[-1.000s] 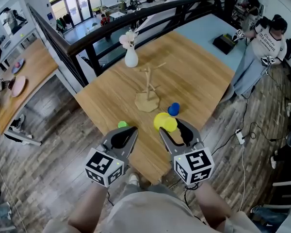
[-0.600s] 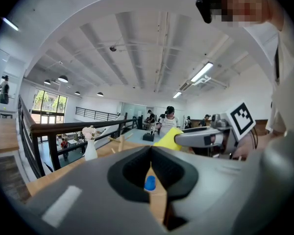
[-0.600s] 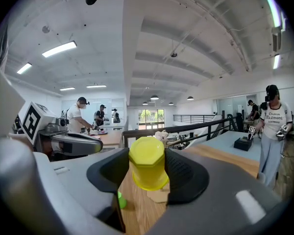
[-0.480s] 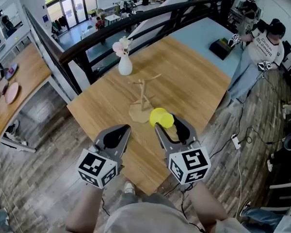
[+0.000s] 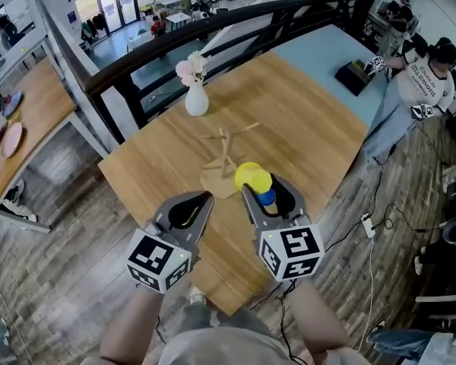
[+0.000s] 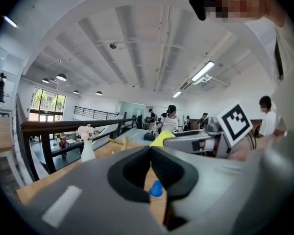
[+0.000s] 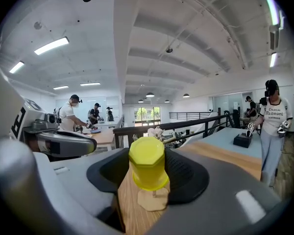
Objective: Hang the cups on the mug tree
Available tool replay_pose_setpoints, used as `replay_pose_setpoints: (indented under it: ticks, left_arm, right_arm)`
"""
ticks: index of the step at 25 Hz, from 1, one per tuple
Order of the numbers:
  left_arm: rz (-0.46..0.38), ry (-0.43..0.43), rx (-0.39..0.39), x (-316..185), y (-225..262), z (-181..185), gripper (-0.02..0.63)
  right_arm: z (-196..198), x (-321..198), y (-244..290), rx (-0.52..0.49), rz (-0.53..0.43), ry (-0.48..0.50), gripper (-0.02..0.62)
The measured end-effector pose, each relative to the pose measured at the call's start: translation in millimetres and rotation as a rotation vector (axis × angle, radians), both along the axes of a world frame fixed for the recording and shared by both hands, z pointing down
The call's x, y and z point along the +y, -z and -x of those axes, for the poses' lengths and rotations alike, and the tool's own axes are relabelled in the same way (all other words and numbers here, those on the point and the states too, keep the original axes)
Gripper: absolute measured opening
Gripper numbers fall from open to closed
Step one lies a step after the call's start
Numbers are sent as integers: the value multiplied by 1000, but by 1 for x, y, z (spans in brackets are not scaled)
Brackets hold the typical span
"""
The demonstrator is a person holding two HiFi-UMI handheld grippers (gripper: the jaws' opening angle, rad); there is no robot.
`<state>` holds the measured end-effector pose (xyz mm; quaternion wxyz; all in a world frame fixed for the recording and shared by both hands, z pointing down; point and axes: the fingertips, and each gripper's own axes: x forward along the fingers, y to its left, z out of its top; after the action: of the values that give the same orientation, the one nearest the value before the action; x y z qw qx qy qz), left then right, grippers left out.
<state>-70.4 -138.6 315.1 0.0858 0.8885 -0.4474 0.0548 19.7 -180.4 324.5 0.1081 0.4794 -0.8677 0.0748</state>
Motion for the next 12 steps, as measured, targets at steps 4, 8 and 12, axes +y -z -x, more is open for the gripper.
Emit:
replay_pose_setpoints:
  ticks: [4, 8, 12]
  left_arm:
    - [11, -6, -25, -14, -15, 2, 2]
    - [52, -5, -19, -24, -34, 3, 2]
    - [71, -2, -19, -37, -48, 8, 2]
  right_arm:
    - [6, -17, -20, -5, 27, -5, 232]
    - [11, -31, -43, 3, 61, -2, 232]
    - [15, -48, -60, 6, 74, -9, 232]
